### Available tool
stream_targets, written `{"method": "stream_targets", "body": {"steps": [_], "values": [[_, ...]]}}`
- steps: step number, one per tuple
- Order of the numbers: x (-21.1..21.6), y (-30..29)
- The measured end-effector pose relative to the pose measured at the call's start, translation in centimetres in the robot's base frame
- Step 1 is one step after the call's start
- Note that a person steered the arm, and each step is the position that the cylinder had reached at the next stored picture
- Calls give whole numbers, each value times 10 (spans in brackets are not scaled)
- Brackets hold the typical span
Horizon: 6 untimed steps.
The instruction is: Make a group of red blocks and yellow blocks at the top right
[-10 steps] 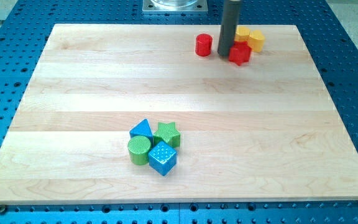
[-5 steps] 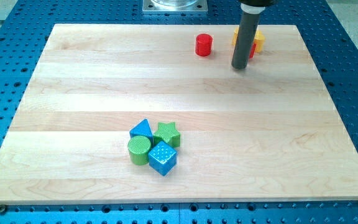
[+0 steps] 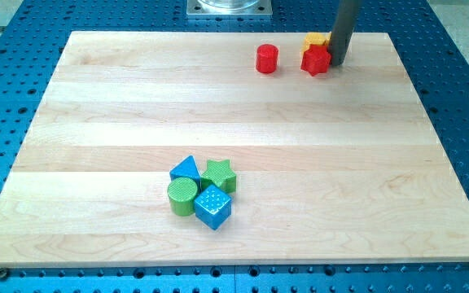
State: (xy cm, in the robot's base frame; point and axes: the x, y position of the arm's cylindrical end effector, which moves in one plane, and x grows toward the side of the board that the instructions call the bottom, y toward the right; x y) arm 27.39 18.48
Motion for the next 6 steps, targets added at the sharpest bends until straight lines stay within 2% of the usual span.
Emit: {"method": "stream_targets", "body": {"steps": [1, 2, 3, 4, 5, 6], "values": [[28, -9], [32, -49], [61, -54], [67, -117], [35, -143], [5, -121]]}}
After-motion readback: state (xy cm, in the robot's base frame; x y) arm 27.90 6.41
